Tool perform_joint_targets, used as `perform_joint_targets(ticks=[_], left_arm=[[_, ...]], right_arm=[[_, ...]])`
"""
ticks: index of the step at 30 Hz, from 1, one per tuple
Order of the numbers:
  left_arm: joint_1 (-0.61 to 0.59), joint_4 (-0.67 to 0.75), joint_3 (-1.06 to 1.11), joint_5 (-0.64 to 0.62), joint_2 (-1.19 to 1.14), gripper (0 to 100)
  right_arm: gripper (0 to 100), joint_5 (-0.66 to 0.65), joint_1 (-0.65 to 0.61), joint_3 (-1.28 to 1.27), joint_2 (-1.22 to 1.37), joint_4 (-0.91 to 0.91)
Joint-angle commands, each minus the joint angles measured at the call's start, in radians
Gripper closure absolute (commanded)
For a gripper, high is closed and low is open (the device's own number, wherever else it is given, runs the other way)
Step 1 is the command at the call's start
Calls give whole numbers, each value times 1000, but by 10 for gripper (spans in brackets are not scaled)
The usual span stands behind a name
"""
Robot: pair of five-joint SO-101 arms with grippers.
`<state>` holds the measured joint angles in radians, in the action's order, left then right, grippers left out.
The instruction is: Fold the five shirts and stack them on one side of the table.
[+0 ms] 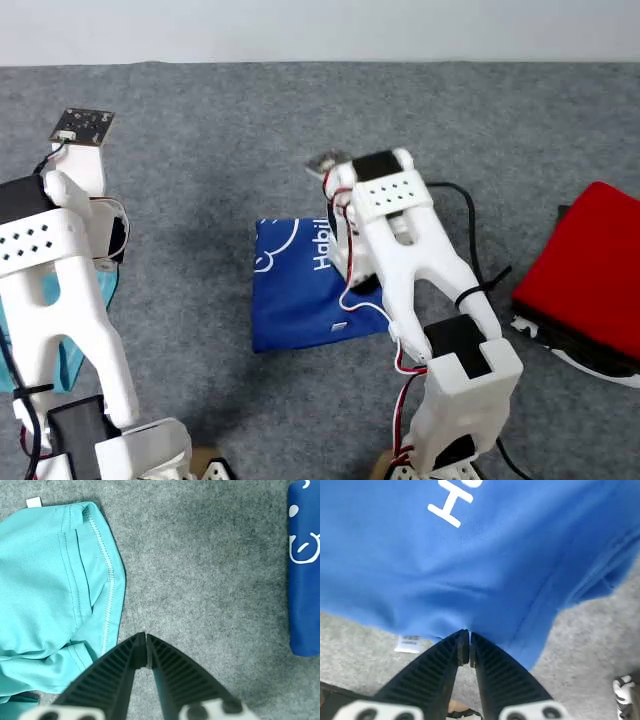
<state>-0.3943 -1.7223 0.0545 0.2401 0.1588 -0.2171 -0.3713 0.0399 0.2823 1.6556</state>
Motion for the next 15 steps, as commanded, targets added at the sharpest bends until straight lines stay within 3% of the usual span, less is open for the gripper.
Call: perform_joint_targets(ticks=[1,7,15], left_arm=[[-5,12,-5,5,41,995],[0,12,-5,3,41,995],[2,12,-5,3,41,995]], right_arm=[[988,-64,50,-110,-61,-65],[988,-110,143,-183,-77,-84],[988,-103,85,92,-188,5]])
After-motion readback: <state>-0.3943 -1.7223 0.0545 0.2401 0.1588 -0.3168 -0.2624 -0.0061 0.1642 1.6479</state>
